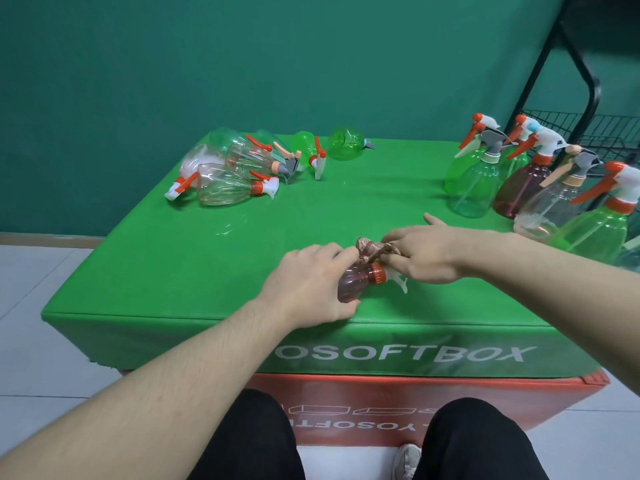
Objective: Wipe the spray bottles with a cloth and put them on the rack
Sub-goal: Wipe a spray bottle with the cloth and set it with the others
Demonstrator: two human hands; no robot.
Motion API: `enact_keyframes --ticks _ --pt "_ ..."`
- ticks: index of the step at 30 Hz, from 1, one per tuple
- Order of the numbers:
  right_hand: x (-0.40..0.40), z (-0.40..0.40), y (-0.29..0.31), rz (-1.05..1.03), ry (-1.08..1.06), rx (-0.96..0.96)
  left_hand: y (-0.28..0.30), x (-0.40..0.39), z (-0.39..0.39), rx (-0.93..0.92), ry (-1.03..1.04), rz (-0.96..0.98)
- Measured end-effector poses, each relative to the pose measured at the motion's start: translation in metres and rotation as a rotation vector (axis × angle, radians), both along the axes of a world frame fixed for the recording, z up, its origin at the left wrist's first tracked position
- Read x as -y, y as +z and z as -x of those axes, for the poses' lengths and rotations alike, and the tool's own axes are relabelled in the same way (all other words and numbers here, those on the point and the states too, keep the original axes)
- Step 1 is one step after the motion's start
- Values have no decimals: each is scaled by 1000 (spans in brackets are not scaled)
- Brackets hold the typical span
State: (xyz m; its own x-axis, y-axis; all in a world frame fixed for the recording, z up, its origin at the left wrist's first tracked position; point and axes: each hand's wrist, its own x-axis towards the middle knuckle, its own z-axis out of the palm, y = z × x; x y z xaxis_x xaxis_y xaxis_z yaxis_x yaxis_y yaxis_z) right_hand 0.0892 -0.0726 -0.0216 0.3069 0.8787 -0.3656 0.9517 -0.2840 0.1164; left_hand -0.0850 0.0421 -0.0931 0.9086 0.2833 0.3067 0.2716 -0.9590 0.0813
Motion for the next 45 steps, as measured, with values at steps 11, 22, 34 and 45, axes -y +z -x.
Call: enact_keyframes --ticks 11,22,34,45 --pt "-15 2 -23 -154 -51 -155 7 2 -3 -52 45 29" --pt "3 8 -15 -147 -103 -66 2 0 2 -15 -4 13" --pt "-35 -4 -34 -356 -113 -292 5 -3 -4 -19 59 69" --pt "-26 -20 -44 -743 -391 -599 8 -8 -1 -56 57 134"
